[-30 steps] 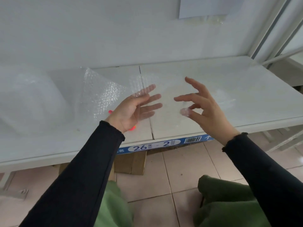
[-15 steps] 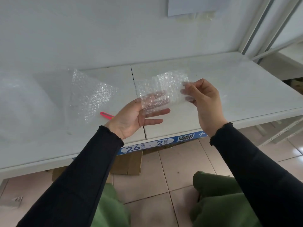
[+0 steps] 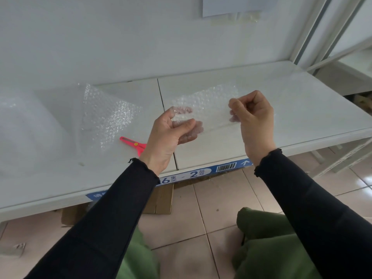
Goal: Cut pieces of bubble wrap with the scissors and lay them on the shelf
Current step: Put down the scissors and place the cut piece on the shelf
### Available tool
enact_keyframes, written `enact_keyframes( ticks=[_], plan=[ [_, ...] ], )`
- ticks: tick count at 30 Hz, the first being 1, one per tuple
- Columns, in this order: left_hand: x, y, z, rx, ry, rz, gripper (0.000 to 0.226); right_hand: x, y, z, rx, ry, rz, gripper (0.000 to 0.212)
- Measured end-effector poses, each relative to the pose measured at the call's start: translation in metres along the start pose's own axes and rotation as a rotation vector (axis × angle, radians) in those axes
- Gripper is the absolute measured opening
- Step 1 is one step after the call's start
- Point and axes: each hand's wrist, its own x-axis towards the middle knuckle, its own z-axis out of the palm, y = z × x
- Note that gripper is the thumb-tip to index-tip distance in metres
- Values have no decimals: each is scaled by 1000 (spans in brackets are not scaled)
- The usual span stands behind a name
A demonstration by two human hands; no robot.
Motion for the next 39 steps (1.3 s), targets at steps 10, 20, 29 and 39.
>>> enact_keyframes(
  ticks=[10,20,29,39],
  plan=[
    [-1,-1,3,145,-89,165,58,10,0,-11,-26,-109,67,28],
    [45,-16,53,436,-125,101,50,55,4,-74,-293,-273,118,39],
    [105,-49,109,647,-104,82,52,98,54,-112,-382,5,93,20],
    [132,-71,140,744,-121,44,53,127,88,-135,-515,71,138,32]
  ],
)
